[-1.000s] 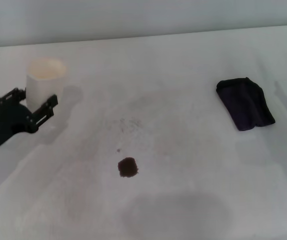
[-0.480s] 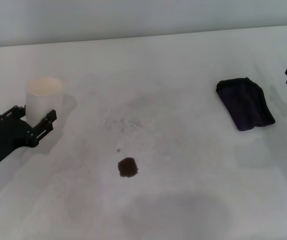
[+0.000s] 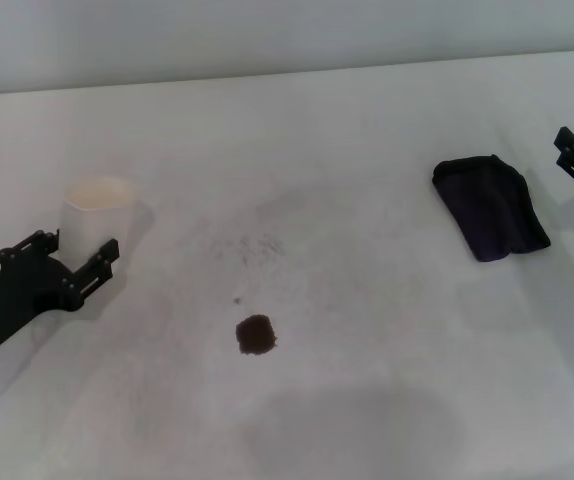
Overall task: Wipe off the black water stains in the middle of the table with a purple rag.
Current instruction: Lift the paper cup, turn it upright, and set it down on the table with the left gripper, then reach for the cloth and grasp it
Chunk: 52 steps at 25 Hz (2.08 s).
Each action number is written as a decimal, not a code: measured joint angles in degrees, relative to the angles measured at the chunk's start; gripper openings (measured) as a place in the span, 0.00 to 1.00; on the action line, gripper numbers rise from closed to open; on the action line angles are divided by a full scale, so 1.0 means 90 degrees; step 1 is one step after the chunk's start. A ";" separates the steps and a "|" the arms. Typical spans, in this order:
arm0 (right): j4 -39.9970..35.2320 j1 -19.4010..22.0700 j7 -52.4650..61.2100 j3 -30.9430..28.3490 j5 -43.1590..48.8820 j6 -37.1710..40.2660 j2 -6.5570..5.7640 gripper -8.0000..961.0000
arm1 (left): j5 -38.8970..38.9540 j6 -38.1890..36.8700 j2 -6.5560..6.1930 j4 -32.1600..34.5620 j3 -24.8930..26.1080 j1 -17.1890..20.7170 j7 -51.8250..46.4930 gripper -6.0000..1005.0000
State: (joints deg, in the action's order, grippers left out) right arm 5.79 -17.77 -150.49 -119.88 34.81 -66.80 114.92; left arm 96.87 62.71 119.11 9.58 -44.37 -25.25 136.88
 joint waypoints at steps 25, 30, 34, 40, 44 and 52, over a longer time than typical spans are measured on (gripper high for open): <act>0.0011 -0.0223 -0.0057 0.0005 -0.0006 0.0306 0.0014 0.89 | -0.0109 -0.0070 0.0046 -0.0032 -0.0299 0.0111 0.0405 0.86; 0.0049 -0.0202 -0.0130 0.0100 0.0000 0.0283 0.0008 0.89 | -0.0047 0.0056 0.0047 -0.0265 -0.0285 0.0232 0.0771 0.87; 0.0134 -0.0162 -0.0117 0.0244 0.0000 0.0261 0.0005 0.89 | 0.0039 0.0214 0.0047 -0.0417 -0.0281 0.0388 0.1157 0.87; 0.0174 -0.0129 -0.0089 0.0361 0.0000 0.0204 -0.0013 0.89 | 0.0252 0.0336 0.0053 -0.0565 -0.0290 0.0596 0.1337 0.87; 0.0227 -0.0118 -0.0078 0.0454 -0.0001 0.0193 -0.0015 0.89 | 0.0446 0.0462 0.0056 -0.0589 -0.0282 0.0831 0.1547 0.87; 0.0492 0.0111 0.0130 0.0665 -0.0001 0.0013 -0.0015 0.89 | 0.1539 0.1521 0.0029 -0.0574 -0.0267 0.1436 0.2018 0.87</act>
State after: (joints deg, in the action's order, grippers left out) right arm 10.22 -16.76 -149.31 -113.89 34.80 -66.68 114.79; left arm 110.72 76.40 119.37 4.41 -46.77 -12.33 155.04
